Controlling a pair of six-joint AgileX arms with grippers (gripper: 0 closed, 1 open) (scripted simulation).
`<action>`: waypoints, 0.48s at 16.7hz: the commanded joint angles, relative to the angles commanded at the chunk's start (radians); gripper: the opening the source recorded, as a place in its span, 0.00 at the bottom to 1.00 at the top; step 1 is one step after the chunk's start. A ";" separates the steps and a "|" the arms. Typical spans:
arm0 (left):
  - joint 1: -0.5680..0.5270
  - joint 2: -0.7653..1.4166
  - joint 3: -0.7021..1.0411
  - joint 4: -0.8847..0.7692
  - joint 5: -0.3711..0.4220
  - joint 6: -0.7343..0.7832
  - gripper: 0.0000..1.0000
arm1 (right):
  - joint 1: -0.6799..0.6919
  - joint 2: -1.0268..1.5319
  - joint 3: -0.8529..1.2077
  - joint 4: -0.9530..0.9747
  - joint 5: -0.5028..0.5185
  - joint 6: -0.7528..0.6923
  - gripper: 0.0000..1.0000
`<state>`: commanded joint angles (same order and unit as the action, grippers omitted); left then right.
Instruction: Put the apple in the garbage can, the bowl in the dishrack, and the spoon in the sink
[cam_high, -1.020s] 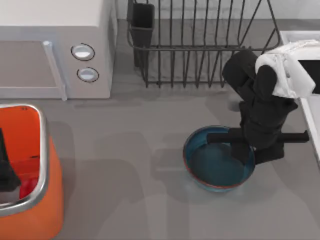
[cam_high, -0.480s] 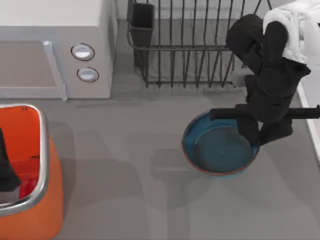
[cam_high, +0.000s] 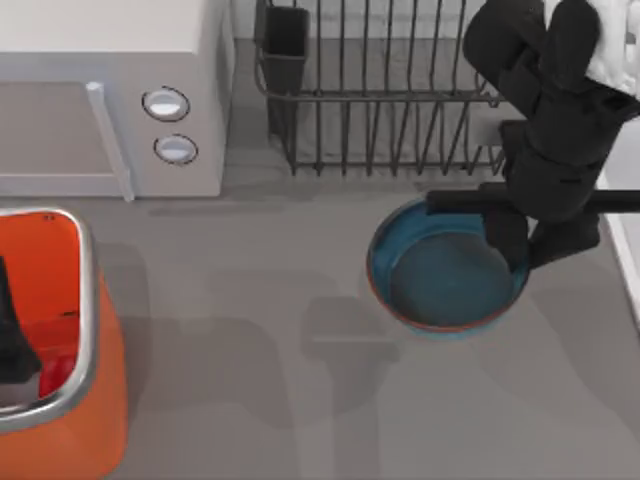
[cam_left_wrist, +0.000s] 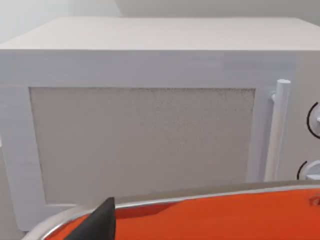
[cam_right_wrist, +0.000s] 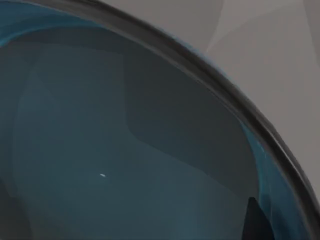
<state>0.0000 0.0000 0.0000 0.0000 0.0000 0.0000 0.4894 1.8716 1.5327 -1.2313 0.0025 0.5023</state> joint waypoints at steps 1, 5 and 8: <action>0.000 0.000 0.000 0.000 0.000 0.000 1.00 | 0.007 -0.004 0.001 0.011 0.011 -0.005 0.00; 0.000 0.000 0.000 0.000 0.000 0.000 1.00 | 0.082 -0.055 0.001 0.153 0.152 -0.064 0.00; 0.000 0.000 0.000 0.000 0.000 0.000 1.00 | 0.176 -0.116 -0.011 0.361 0.335 -0.141 0.00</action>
<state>0.0000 0.0000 0.0000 0.0000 0.0000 0.0000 0.6656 1.7551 1.5216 -0.8701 0.3376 0.3617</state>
